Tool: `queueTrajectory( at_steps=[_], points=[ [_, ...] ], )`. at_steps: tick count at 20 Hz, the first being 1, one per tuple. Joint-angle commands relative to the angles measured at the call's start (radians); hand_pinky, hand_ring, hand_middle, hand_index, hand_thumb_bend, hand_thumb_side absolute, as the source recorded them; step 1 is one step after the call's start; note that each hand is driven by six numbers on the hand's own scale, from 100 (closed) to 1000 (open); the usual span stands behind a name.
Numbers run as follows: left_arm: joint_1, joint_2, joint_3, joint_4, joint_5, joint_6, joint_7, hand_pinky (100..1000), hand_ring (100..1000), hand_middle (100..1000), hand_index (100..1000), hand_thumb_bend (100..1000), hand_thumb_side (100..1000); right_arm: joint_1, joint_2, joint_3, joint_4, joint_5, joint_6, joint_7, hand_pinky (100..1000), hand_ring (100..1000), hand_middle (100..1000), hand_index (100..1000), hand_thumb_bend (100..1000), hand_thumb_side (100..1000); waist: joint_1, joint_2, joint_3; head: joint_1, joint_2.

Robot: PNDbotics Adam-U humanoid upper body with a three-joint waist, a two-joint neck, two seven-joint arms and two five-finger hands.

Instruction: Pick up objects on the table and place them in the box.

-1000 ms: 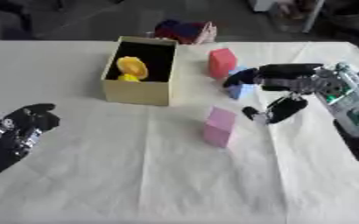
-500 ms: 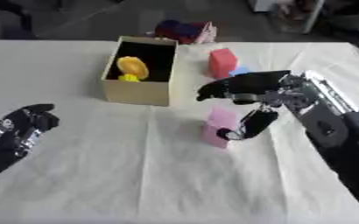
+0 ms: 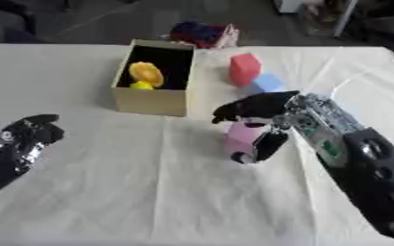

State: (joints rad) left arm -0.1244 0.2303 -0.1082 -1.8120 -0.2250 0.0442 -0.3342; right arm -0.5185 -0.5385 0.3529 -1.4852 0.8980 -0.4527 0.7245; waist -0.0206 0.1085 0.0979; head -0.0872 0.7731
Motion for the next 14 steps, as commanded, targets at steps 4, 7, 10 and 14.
queueTrajectory(
  at_steps=[4,7,10,14],
  points=[
    [-0.011,0.016,0.002,-0.015,0.001,-0.001,-0.001,808,740,657,864,100,686,-0.018,0.0,-0.025,0.03,0.074,-0.066,0.01,891,935,965,1000,274,428,-0.001,-0.018,-0.002,-0.001,-0.003],
    [-0.011,0.016,0.002,-0.015,0.001,-0.001,-0.001,808,740,657,864,100,691,-0.021,0.002,-0.036,0.035,0.106,-0.057,-0.04,853,848,889,976,208,315,0.0,-0.018,-0.003,-0.002,-0.003],
    [-0.011,0.016,0.001,-0.015,0.001,-0.001,0.0,808,741,658,864,100,692,-0.025,0.004,-0.044,0.039,0.124,-0.049,-0.087,803,722,774,924,147,199,0.0,-0.018,-0.003,-0.002,-0.003],
    [-0.01,0.015,0.002,-0.015,0.001,0.0,0.0,808,741,658,864,100,693,-0.043,0.007,-0.065,0.028,0.106,-0.032,-0.134,794,669,733,916,105,139,-0.001,-0.02,-0.004,0.0,-0.003]
  ],
)
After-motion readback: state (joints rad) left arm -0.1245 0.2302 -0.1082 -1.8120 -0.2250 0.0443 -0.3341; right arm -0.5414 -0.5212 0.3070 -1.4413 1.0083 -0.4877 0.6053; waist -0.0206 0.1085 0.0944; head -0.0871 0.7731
